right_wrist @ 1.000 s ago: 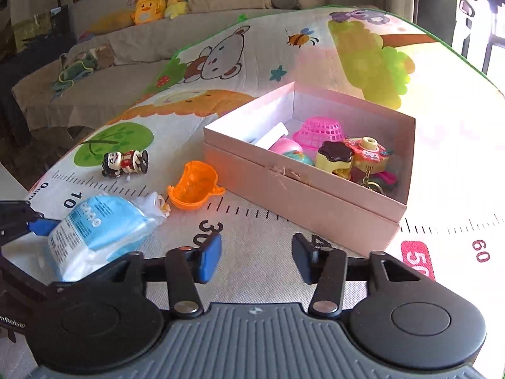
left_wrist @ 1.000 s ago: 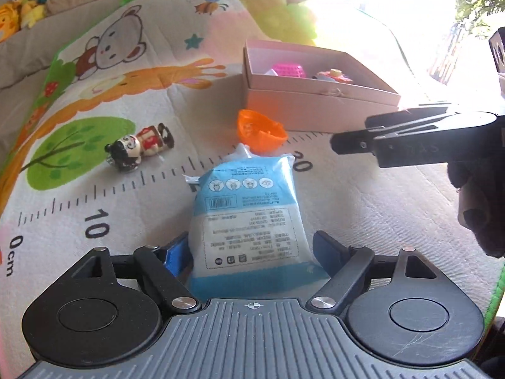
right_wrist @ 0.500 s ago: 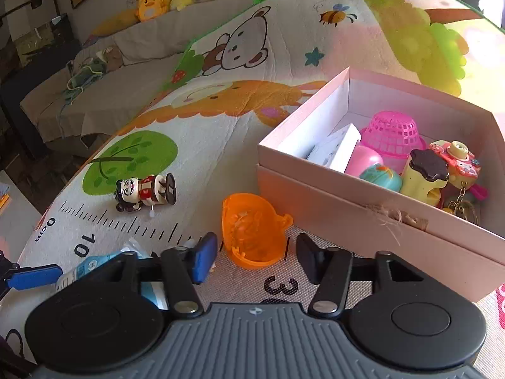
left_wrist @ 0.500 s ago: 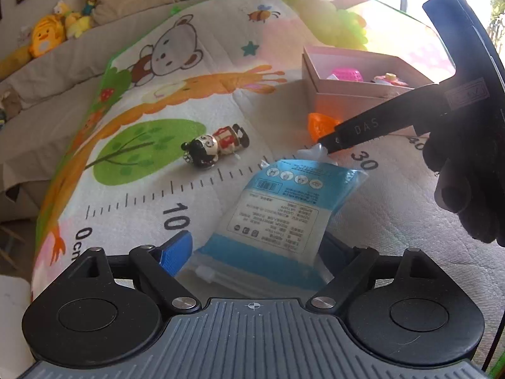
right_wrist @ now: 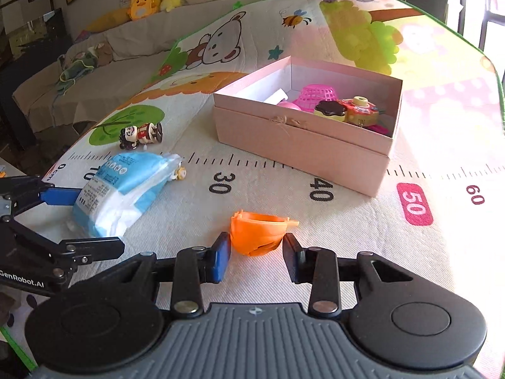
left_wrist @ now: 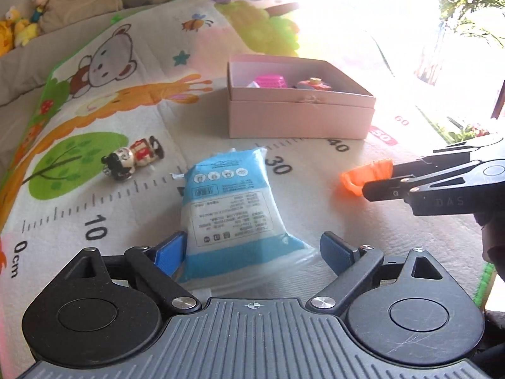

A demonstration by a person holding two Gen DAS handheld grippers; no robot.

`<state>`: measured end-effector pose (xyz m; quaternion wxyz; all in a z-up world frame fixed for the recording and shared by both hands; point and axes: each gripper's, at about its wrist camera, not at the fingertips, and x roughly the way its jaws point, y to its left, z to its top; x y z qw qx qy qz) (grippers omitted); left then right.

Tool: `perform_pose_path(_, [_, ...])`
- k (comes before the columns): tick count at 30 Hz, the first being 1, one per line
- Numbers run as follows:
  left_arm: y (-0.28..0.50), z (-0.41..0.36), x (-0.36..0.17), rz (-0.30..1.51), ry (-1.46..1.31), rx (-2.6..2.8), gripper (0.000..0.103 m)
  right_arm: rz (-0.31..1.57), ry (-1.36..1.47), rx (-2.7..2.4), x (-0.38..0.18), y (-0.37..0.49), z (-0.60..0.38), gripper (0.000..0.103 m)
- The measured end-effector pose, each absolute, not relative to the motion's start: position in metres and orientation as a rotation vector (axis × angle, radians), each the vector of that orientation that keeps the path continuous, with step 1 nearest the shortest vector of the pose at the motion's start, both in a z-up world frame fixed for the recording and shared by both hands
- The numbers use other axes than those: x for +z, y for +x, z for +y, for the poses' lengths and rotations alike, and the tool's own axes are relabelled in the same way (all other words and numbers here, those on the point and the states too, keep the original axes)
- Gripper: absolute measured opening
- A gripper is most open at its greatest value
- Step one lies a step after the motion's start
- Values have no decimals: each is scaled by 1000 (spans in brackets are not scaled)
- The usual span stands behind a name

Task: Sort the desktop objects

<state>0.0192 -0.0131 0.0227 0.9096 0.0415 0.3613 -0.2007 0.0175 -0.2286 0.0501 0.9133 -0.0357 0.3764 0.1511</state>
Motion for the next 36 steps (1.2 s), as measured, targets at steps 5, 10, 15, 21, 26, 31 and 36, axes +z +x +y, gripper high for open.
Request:
perform_pose_path(5, [18,-29,26,738,93,-460,95,739,-24,285,45,3,-239,52])
perform_pose_path(10, [37,-31,37,699,140,-326,98,694,37,209,32,4,-247,76])
perform_pose_path(15, [78,0,44,675,89,-114,98,672,86,192,23,1,-254,84])
perform_pose_path(21, [140,25,26,771,13,62,98,672,123,174,22,2,-259,97])
perform_pose_path(26, [161,30,16,825,-53,70,81,671,147,170,21,1,-262,99])
perform_pose_path(31, [154,24,13,806,-25,47,73,672,153,174,21,1,-262,101])
perform_pose_path(36, [118,6,14,778,30,-70,73,674,154,173,21,0,-262,103])
